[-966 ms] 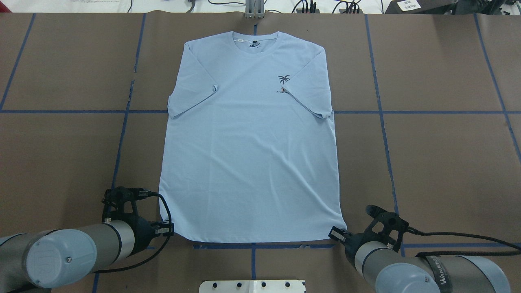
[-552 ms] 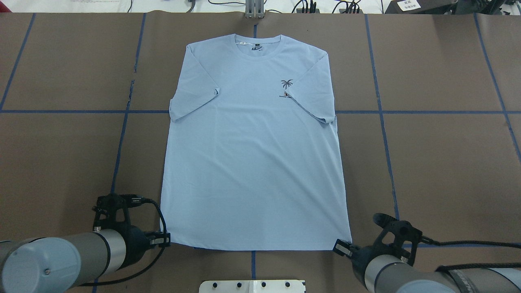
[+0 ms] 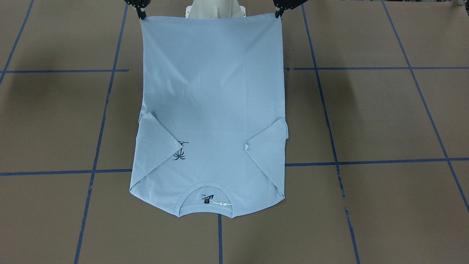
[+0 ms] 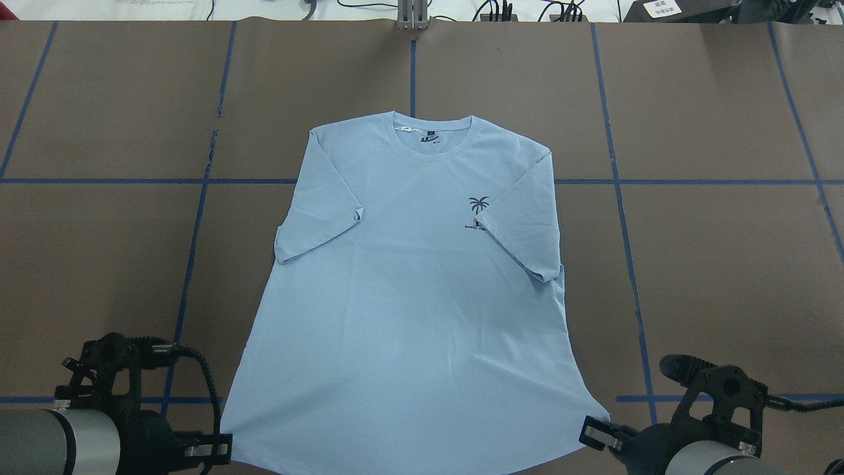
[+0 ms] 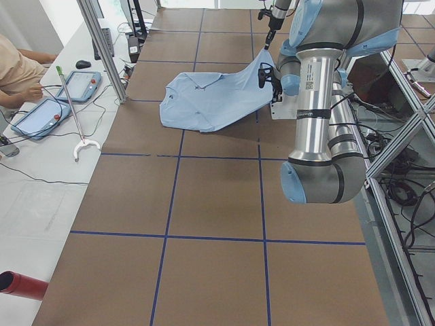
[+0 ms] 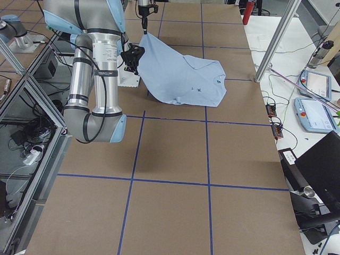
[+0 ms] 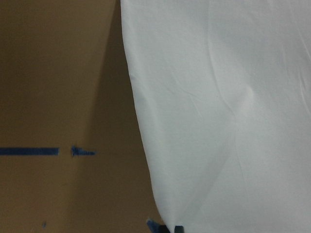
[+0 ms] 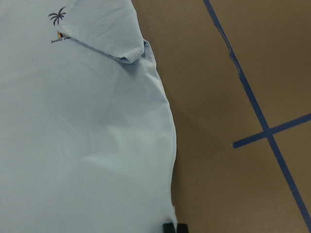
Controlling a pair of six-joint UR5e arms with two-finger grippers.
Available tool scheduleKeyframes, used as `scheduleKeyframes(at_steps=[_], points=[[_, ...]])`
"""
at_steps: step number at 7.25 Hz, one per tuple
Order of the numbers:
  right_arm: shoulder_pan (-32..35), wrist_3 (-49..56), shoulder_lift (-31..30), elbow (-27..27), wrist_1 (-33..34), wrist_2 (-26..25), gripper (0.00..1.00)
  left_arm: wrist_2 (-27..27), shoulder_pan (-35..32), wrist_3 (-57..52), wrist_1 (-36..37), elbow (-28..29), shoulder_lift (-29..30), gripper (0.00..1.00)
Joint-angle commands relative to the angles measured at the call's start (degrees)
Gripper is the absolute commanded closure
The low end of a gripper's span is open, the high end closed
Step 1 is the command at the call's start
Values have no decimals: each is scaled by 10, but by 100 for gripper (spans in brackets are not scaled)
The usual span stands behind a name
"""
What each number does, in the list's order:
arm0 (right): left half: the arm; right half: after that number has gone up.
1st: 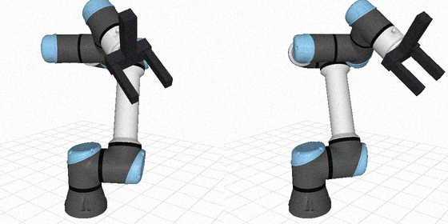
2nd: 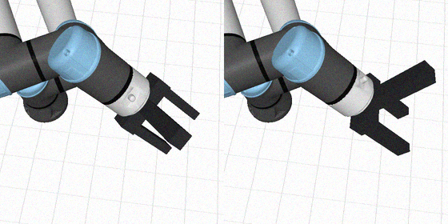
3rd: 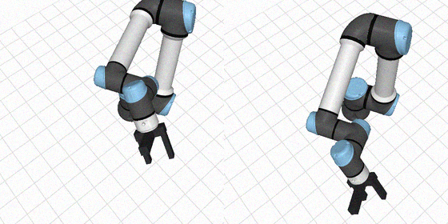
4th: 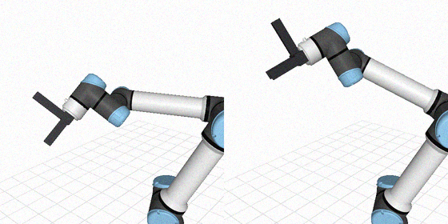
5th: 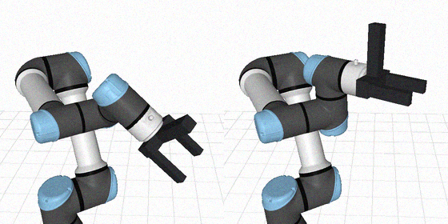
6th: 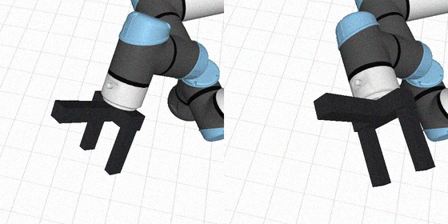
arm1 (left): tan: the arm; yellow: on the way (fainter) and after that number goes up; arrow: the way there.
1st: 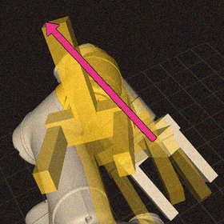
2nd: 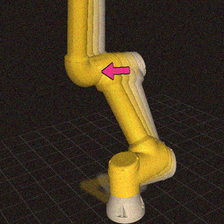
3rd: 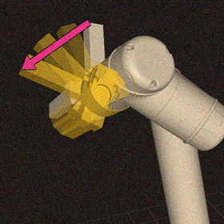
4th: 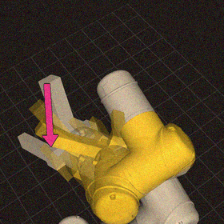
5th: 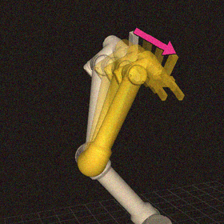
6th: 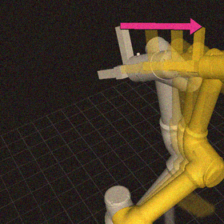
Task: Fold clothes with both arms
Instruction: 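Lift the hem with both grippers and fold it toward the collar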
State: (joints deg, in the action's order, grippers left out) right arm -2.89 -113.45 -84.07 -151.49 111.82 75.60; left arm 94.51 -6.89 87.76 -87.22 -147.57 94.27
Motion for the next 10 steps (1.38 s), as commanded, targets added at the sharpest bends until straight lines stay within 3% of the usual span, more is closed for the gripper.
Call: scheduleKeyframes(at_steps=[1,3,5,7,10], points=[[129,103,57,39,5,71,100,15,-95,-110,60,30,97,100],[278,178,94,85,4,164,100,90,-246,-238,66,143,181,100],[356,215,163,183,3,188,100,94,-322,-310,48,253,231,100],[395,247,196,271,-7,186,100,93,-354,-320,-19,360,259,100],[418,249,218,396,-111,182,100,88,-375,-341,-108,503,300,100]])
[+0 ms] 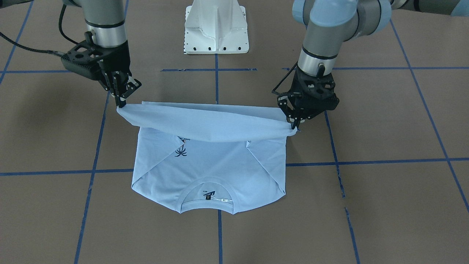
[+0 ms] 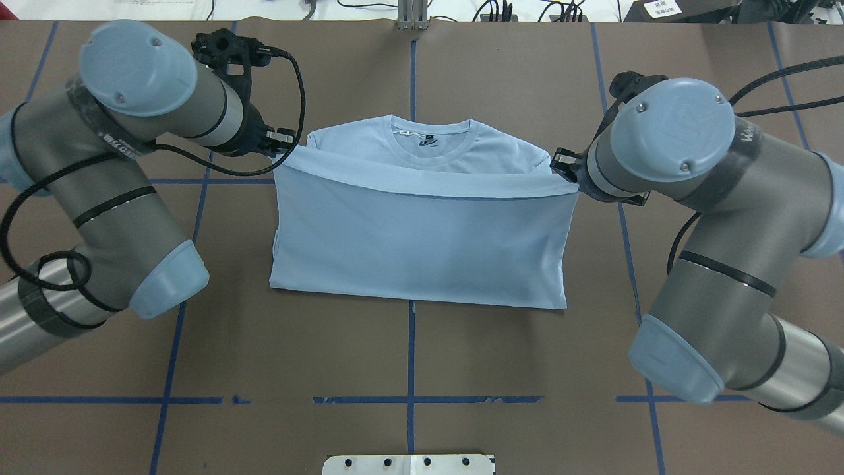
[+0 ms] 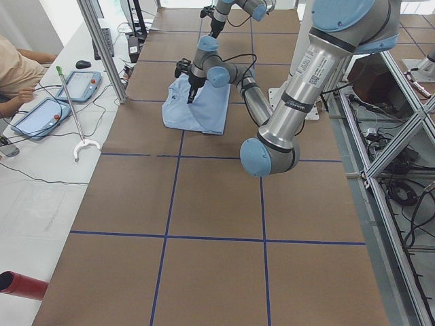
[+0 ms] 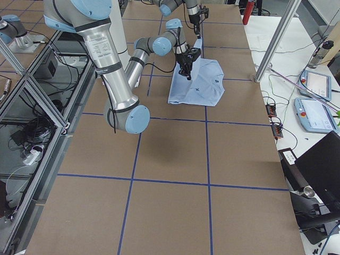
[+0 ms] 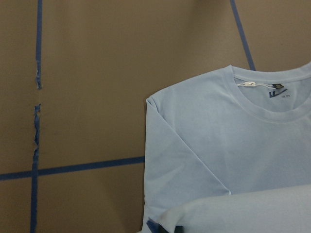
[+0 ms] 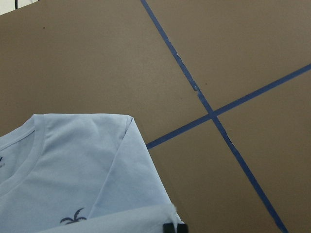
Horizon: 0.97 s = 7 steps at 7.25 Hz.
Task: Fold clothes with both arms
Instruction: 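Lift the hem with both grippers and fold it toward the collar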
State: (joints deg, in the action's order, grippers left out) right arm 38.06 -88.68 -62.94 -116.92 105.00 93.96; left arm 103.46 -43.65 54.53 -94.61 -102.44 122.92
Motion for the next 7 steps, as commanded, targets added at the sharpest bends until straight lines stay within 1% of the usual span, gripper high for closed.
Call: scheduleKeyframes(at_steps=[1,2,3,4,5,6,7], points=[[15,2,16,91,-78,-3,100,-3,-7,-9,-61,98,31,100],[16,4,25,138,-109,-3,100,-17,-7,-8,-94,153,53,100],[17,13,26,180,-157,-3,100,-31,-7,-8,-121,209,73,100],[17,13,26,219,-202,-3,100,-36,-6,-9,-137,236,74,100],[17,13,26,239,-224,-4,100,-51,-6,-10,-140,252,76,100],[16,13,26,246,-226,-4,100,-51,-3,-11,-165,273,75,100],[16,13,26,248,-227,-4,100,-51,-2,-14,-186,282,75,100]])
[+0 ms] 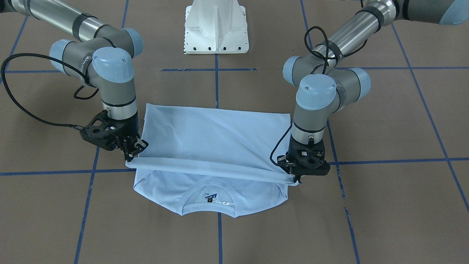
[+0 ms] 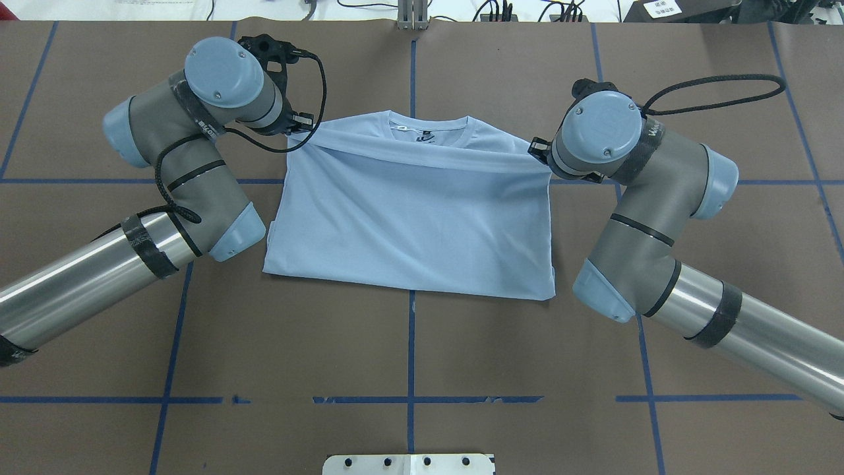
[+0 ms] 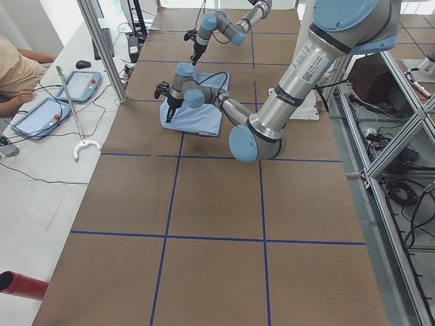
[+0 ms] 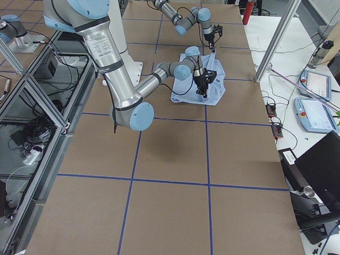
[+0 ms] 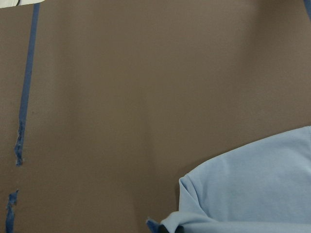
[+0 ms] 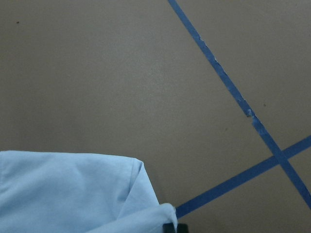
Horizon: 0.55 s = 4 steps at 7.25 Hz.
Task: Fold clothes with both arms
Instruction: 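Lay the hem down near the collar and open both grippers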
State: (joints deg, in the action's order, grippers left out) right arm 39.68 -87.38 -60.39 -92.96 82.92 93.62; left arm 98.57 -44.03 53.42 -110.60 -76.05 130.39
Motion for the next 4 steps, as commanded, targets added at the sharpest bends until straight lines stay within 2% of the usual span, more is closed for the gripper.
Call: scheduleKeyframes(at_steps=[1,4], points=[[0,0,1,8,-7,1,100,-1,3,-2,-27,18,1,100],[0,-1,13,9,-7,0,100,-1,7,0,-27,19,2,100]])
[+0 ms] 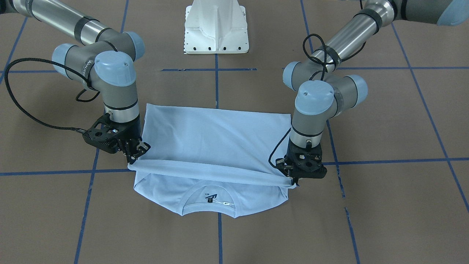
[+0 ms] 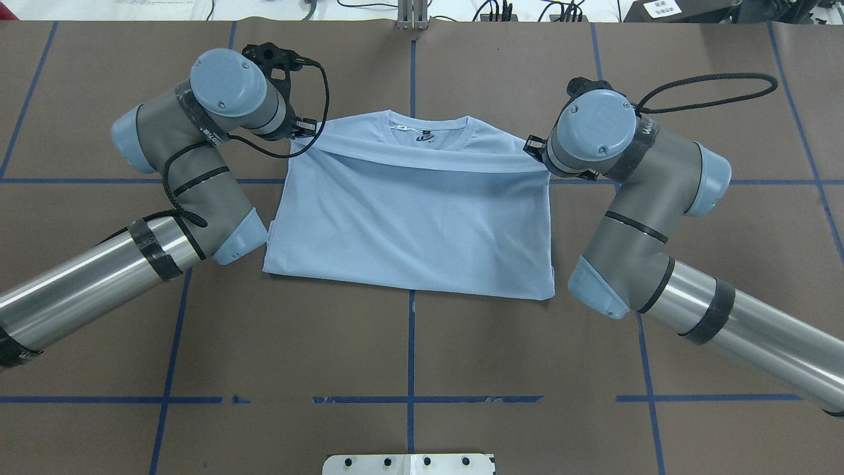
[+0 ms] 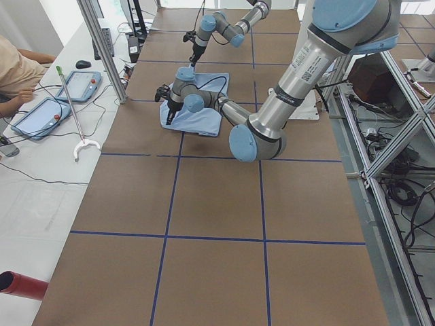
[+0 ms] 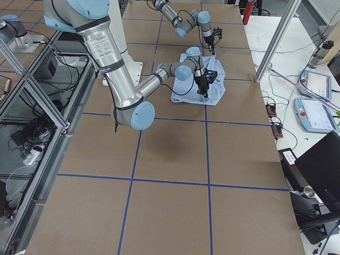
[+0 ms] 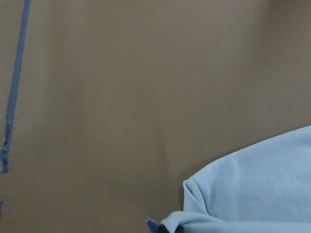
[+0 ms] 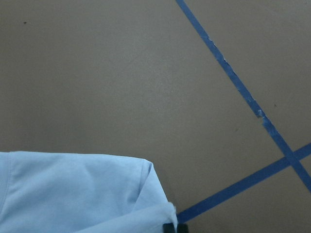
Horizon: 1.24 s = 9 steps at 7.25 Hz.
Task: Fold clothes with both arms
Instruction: 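Lay the hem down near the collar and open both grippers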
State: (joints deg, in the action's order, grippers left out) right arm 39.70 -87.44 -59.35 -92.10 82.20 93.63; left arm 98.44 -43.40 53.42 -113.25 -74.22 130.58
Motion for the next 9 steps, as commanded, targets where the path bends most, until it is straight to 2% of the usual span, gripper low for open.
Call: scheduleKeyframes(at_steps=[1,2,5,7,8,9], points=[[0,0,2,1,0,1,89,0,1,0,0,0,0,100],[-1,10,3,7,2,-1,1,2,1,-5,-11,0,-6,1],[28,86,10,10,1,5,0,8,-7,-31,-35,-1,-6,0],[71,151,6,6,-1,70,0,60,-21,-57,-36,-26,-16,0],[79,172,5,6,-1,77,0,62,-20,-57,-46,-82,-63,0],[83,179,5,6,-1,78,0,62,-10,-49,-66,-160,-135,0]])
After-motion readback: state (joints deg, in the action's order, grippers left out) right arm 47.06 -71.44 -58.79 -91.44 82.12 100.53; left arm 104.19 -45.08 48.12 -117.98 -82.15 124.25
